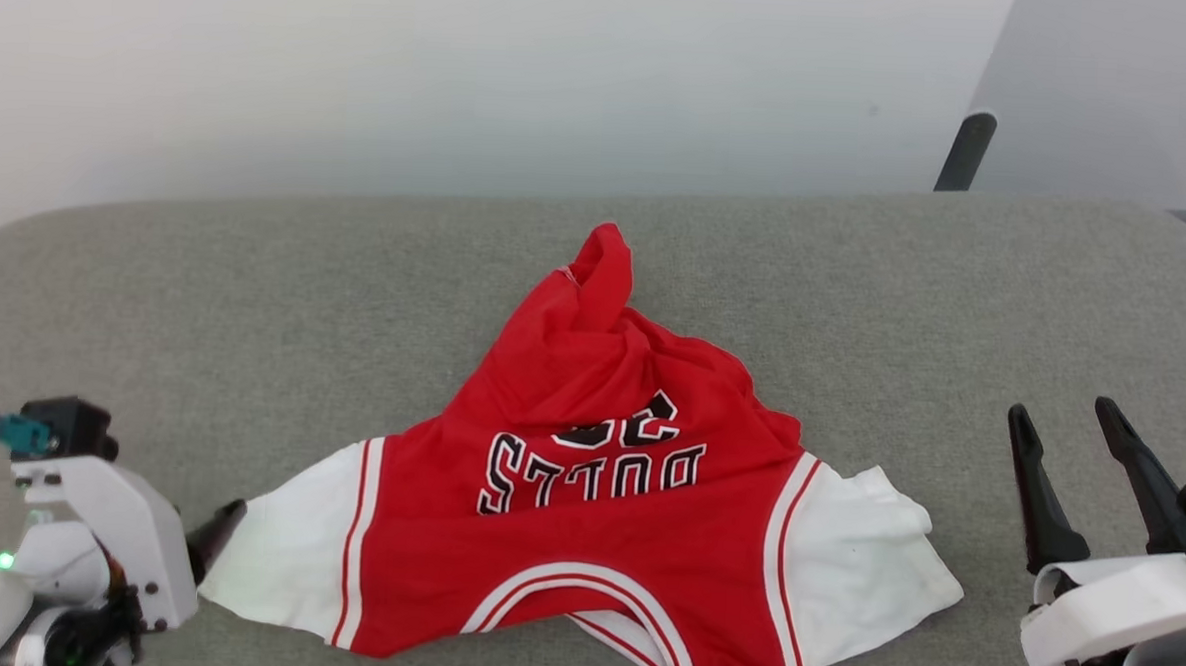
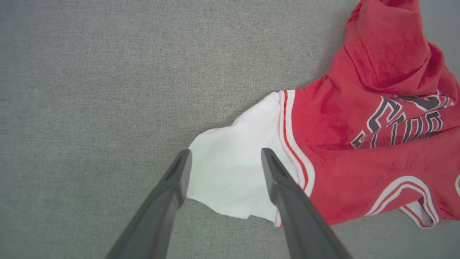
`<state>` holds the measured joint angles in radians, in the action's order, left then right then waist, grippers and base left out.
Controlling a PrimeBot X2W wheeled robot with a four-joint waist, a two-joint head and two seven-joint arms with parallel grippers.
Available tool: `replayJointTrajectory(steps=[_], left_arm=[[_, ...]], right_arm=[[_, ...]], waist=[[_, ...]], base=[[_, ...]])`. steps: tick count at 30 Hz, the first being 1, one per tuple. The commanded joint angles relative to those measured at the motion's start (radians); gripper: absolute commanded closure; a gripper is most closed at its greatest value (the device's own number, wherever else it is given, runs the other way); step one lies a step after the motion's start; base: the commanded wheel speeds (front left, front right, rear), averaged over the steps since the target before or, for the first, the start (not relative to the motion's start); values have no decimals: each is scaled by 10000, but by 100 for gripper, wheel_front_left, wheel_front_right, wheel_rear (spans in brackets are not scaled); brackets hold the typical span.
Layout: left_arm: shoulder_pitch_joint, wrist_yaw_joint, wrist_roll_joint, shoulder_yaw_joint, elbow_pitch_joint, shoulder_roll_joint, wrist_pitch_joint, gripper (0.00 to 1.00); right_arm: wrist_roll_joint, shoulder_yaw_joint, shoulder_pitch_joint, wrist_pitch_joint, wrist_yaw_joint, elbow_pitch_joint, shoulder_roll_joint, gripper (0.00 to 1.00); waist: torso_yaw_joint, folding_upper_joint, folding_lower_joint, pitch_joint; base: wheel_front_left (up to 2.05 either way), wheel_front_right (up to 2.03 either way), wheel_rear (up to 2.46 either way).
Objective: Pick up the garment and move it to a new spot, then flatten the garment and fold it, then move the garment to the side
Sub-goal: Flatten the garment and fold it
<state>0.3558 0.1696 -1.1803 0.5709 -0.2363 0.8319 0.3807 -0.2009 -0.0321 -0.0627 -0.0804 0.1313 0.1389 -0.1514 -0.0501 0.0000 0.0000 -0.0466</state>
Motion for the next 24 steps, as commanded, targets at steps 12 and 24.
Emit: replayJointTrajectory(steps=[12, 24], left_arm=[[157, -277, -158, 231, -524, 304, 902, 0], [908, -555, 368, 837, -1905, 290, 1828, 0]], right_arm=[[-42, -330, -4, -86, -10, 412, -181, 0], [-25, -515, -32, -250, -10, 687, -269, 0]], waist=[[-114, 0, 0, -155], [-534, 0, 0, -761]], base=[[0, 0, 0], [0, 0, 0]])
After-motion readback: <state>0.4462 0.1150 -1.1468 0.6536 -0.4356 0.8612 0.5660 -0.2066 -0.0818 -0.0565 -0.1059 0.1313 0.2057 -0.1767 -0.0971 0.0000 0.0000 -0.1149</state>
